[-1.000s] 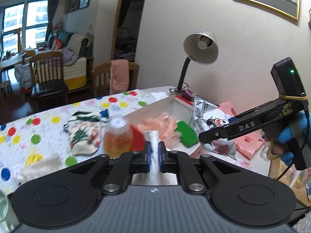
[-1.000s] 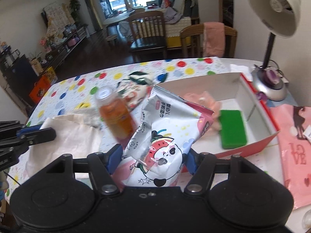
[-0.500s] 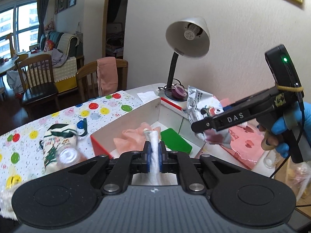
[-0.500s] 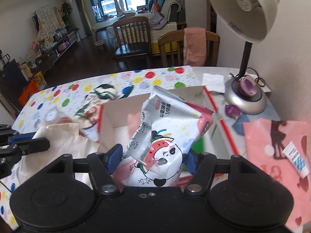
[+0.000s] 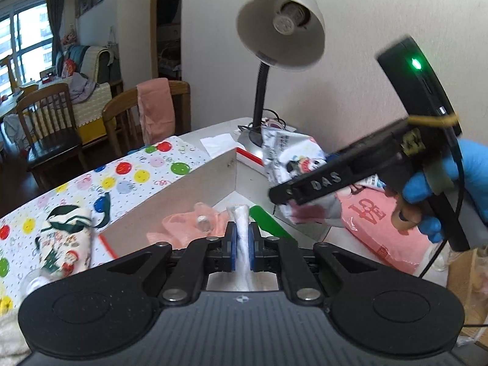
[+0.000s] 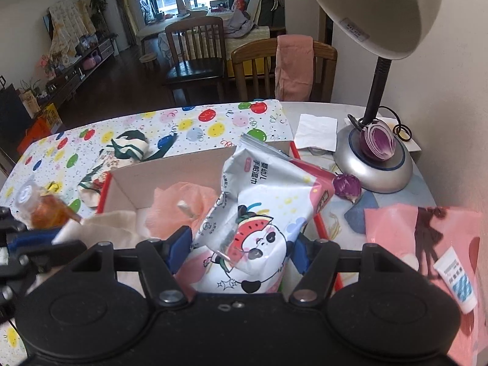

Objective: Organize soft objects
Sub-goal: 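Carry the snack bag into the shoebox with the right tool and release it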

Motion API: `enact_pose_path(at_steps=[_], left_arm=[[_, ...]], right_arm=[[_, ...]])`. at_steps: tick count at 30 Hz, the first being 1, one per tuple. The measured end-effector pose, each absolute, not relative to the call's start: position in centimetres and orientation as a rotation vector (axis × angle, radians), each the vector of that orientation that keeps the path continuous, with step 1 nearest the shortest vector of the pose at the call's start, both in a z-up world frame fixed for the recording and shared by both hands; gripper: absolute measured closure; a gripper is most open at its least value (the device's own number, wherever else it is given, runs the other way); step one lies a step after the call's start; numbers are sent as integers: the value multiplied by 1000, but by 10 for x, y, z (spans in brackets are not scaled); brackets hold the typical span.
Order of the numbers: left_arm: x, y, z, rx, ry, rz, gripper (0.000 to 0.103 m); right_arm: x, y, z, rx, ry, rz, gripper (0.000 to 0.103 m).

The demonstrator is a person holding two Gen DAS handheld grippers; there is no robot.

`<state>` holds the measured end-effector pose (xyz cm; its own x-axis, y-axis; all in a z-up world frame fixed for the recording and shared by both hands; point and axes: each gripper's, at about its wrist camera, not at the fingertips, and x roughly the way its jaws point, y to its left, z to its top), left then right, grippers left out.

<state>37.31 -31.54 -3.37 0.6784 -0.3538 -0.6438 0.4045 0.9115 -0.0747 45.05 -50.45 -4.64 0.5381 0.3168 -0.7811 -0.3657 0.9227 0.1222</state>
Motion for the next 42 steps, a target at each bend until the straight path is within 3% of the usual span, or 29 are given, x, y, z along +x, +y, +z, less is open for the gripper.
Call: enact_pose_path(at_steps=[23,42], left_arm=[[436,-359,-122,133,862,-381,95],[449,-355,-154,61,1035,-359,95]], right_arm=[[515,-468,-117,-225,1065,504,36],[519,-466,-140,-237,1113,511,30]])
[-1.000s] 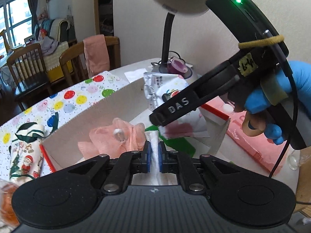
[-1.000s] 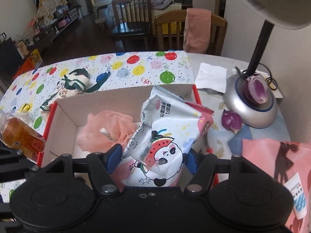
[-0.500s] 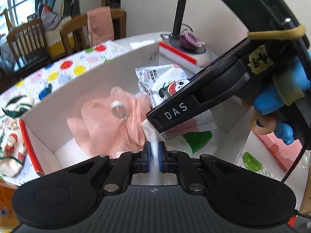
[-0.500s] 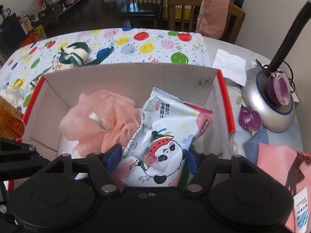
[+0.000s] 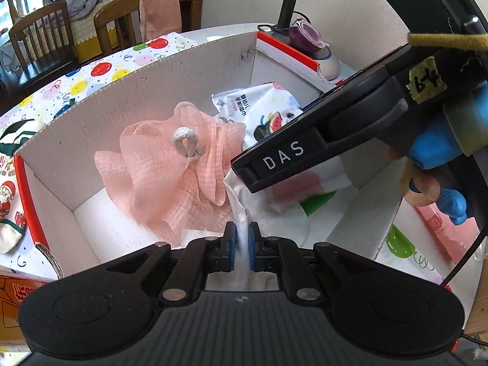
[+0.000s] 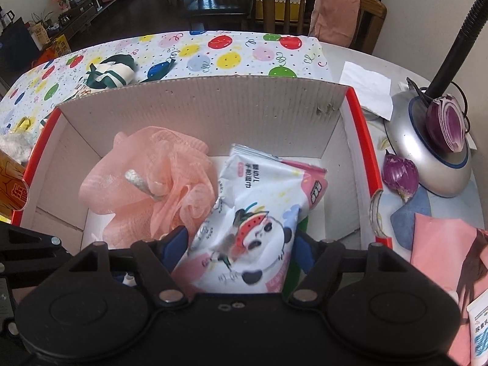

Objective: Organize soft objects
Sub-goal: 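Carry the snack bag into the shoebox with the right tool and release it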

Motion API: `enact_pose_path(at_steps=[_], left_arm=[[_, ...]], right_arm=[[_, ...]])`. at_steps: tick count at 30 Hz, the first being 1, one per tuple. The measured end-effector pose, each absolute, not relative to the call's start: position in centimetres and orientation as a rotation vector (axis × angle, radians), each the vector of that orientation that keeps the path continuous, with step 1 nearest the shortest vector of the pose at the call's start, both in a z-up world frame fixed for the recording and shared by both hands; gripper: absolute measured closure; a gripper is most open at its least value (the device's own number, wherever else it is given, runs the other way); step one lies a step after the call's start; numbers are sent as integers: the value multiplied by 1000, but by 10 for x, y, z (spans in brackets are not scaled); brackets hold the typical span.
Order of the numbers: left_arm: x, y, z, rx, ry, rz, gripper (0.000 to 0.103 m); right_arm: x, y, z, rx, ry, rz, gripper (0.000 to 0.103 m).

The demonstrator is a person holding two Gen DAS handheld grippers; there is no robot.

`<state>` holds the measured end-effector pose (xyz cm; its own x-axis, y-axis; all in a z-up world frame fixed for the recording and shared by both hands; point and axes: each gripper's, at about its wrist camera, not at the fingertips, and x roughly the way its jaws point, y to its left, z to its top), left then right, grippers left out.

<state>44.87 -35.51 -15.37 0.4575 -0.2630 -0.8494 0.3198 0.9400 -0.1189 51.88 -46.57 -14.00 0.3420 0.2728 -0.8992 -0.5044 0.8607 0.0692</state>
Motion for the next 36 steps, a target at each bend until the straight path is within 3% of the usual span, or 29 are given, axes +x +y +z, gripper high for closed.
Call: enact_pose_path(at_steps=[21,36], left_arm=[[438,-336,-140,-33,1011,-353,94],[400,-317,-91,-104,873,-387,94]], right_arm=[[498,-475,-116,-167,1069,479,11],[450,-491,-51,-91,943,538,9]])
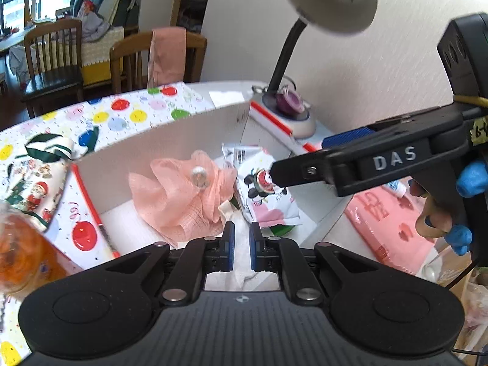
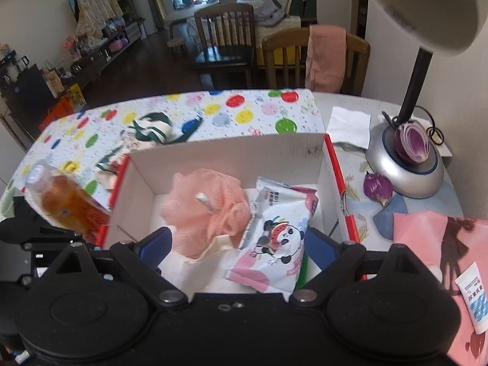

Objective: Organize soft objects
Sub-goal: 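Carry the snack bag into the shoebox with the right tool and release it, then withdraw both tools from the shoebox toward the black mask and white towel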

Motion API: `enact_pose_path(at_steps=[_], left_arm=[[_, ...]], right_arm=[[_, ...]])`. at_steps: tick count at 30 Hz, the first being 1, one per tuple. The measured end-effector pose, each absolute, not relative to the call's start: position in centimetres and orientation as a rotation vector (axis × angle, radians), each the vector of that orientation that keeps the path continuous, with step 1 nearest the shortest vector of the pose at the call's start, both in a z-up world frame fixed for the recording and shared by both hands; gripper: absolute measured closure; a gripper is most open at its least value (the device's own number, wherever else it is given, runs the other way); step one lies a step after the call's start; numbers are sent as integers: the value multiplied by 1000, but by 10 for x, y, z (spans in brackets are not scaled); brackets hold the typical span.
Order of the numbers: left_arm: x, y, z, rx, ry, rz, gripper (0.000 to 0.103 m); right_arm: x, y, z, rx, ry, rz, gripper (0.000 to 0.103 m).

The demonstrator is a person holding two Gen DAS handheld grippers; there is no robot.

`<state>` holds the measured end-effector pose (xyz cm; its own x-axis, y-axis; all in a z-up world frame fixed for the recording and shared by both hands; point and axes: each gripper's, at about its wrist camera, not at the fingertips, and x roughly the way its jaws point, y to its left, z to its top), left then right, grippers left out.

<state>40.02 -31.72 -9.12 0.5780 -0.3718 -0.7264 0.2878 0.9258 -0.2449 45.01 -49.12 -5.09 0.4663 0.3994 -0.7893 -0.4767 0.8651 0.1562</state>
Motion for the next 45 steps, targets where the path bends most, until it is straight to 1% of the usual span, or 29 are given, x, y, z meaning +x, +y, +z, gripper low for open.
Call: enact_pose_path(at_steps=[7,11,22,28,38,40,41,42,43,44,45], left_arm=[[369,-295,-67,-108,793,-379,94],[350,-278,-53,-123,748,-368,94],[299,-221,-25,-161,678,-312,94],[266,-183,-20,-166,643,-280,94],[222,-111,-27,-195,635,-204,94],[216,-97,-30,-198,635,-188,87],[213,-90,-31,-202,636,-179,71],[210,-83,-34,-208,638,-172,49],[207,-76,-36,-213,640,-166,40],[204,-69,-38,-219,641,-158,34],[201,-62,-40,-224,640,-148,34]], right_arm=[[419,-491,-20,-62,874,565,8],[396,-486,-3,-68,807,593,5],[336,-452,24,-55,676,654,5],[303,-422,25,-22,640,704,5],[262,-353,13,-30,662,786,5],[258,-342,10,-28,671,792,5],[256,-336,9,-26,676,796,5],[254,-330,7,-25,681,799,5],[253,-324,5,-24,687,801,4],[252,-317,2,-26,693,805,4],[251,-310,0,-28,701,806,4]])
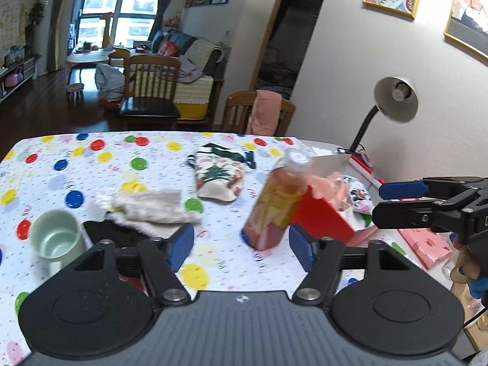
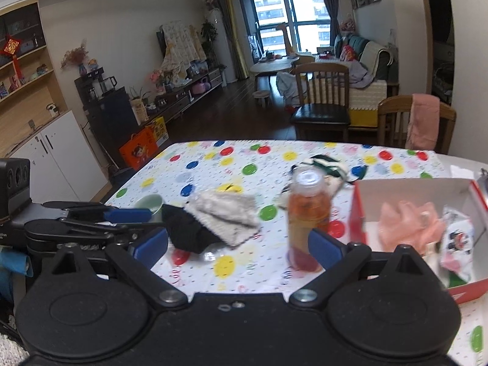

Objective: Organize soft objects
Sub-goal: 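Withdraw both tools from the shoebox toward the black mask and white towel, then grasp the black mask with the left tool while the right tool grasps the white fluffy towel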

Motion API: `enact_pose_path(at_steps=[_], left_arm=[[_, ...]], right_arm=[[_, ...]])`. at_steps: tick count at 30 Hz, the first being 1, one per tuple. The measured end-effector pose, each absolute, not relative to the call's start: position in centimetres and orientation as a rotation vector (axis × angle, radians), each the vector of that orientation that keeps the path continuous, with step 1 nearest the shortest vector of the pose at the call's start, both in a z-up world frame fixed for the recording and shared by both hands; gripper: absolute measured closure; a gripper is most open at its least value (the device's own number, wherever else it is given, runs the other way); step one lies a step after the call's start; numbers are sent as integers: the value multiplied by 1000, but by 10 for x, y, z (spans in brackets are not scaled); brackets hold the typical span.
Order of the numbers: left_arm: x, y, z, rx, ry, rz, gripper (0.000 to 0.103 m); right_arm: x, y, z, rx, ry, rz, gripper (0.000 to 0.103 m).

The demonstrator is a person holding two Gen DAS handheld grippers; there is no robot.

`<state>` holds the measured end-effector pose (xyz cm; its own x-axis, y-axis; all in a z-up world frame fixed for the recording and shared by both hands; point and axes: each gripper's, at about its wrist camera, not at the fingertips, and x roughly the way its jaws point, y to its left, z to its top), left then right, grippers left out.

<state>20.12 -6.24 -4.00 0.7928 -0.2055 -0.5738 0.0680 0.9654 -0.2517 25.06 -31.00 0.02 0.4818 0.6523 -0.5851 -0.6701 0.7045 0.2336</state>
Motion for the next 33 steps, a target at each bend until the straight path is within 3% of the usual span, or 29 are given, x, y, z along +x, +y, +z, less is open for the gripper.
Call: enact_pose_path(at_steps=[4,6,10,16,33], left_arm=[[191,-40,-50,-219,648,-130,32],[187,-30,-56,-207,656,-116,21],[183,-12,-67,-203,663,-100,19],[185,8,-87,-207,665,-55,2],[215,11,-143,-152,654,8,1]], right_arm=[[245,-286,-5,-40,725,814,4],[245,-275,-7,-51,728,813,4],[251,-250,-10,-78,742,811,4],[268,-211,-20,-90,792,830,4],[325,-107,-85,-235,887,851,4]])
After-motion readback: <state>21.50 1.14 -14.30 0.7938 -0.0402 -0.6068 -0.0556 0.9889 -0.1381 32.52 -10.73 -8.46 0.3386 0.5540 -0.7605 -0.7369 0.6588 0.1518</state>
